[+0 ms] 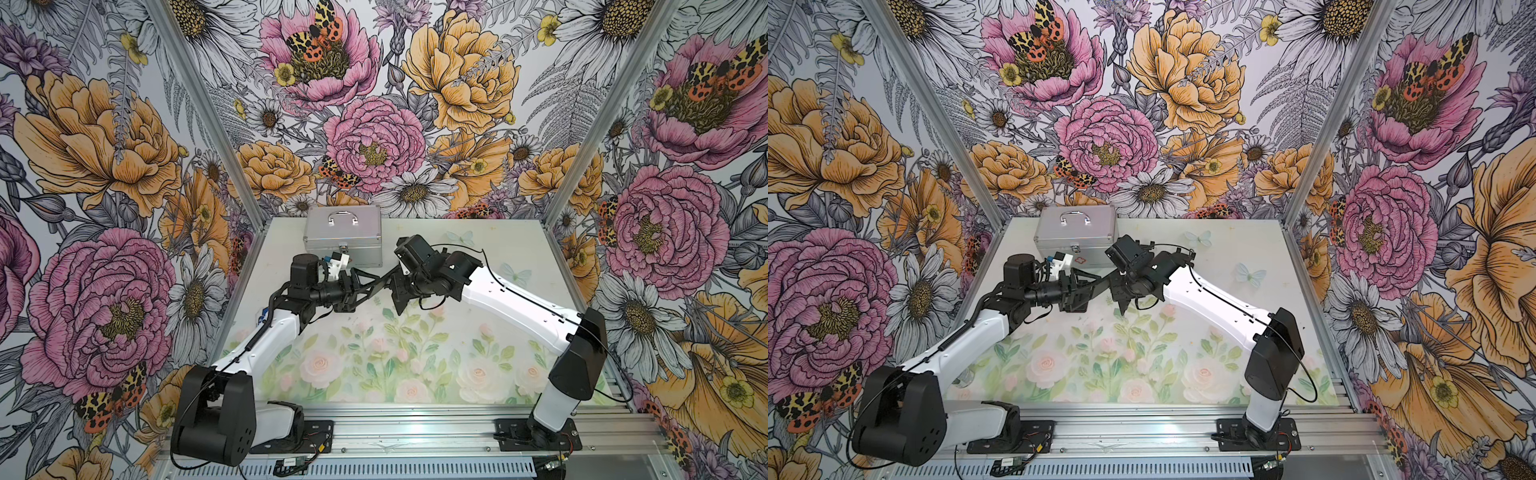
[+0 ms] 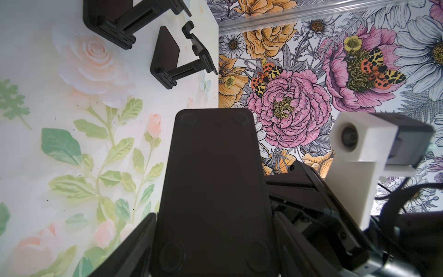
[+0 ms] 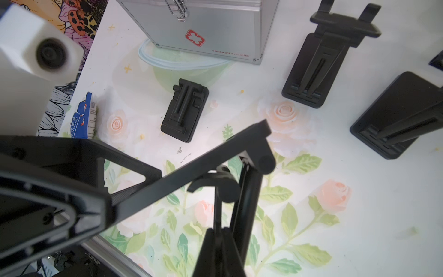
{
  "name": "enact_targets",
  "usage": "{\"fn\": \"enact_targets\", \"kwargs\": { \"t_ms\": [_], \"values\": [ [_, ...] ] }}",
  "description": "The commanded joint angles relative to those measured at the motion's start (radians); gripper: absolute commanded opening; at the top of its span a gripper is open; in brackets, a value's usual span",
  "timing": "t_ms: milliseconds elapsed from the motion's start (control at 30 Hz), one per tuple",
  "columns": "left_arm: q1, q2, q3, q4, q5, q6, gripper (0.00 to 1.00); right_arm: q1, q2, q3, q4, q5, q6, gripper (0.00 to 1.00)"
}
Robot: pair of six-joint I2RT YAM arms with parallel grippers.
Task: Open the phone stand
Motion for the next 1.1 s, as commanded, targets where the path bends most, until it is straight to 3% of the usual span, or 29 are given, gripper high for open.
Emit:
{"fn": "enact_targets", "kwargs": {
  "t_ms": [0, 433, 967, 1067],
  "values": [
    [0.029, 0.043, 0.043, 0.039, -0.045, 0.038, 0.44, 0.061, -0.054, 0.02, -0.036, -0.084, -0.061, 0.0],
    [0.033, 0.136, 0.083, 0.049, -0.037, 0.063, 0.44, 0.132, -0.039, 0.047, 0.025, -0.218, -0.068, 0.0],
    [0.031, 0.102, 0.09, 0.057, -0.046, 0.03, 0.45, 0.138, -0.014, 0.063, 0.024, -0.274, -0.08, 0.0],
    [0.031, 0.092, 0.094, 0.057, -0.06, 0.023, 0.52, 0.128, -0.024, 0.058, 0.022, -0.295, -0.069, 0.0]
  ]
}}
